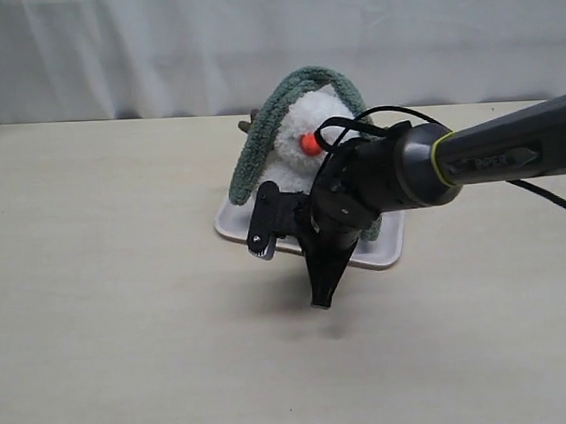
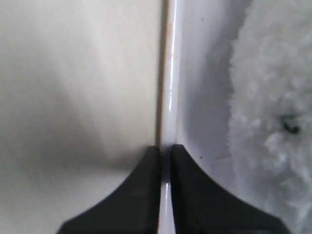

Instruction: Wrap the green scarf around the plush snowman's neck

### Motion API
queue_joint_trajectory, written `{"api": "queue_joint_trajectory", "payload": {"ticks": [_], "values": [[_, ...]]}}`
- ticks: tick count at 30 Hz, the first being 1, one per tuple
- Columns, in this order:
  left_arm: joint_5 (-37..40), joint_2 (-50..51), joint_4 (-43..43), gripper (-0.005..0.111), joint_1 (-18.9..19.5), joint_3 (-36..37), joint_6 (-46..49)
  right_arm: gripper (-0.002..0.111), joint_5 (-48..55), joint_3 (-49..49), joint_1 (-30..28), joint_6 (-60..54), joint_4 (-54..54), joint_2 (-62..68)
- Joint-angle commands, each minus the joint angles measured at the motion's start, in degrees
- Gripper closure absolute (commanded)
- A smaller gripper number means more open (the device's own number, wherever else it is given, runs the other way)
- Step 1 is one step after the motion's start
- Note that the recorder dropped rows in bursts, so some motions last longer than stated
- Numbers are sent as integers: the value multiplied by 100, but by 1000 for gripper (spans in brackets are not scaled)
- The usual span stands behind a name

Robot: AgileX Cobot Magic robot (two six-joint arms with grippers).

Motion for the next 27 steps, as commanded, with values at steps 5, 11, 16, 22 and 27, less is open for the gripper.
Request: {"api": "queue_joint_trajectory", "payload": {"ticks": [5, 11, 16, 22, 27], "values": [[-66, -10, -11, 107, 7, 18, -18, 104, 455, 255, 231, -253, 803, -22], [-66, -10, -11, 107, 7, 18, -18, 104, 333, 629, 231, -374, 882, -257], [-66, -10, -11, 107, 7, 18, -18, 104, 242, 769, 231, -433, 939, -446], [-66, -10, -11, 107, 7, 18, -18, 104, 399, 769, 231, -594, 1126, -527], [-66, -10, -11, 107, 7, 18, -18, 104, 494, 769, 231, -1072, 1692, -554]]}}
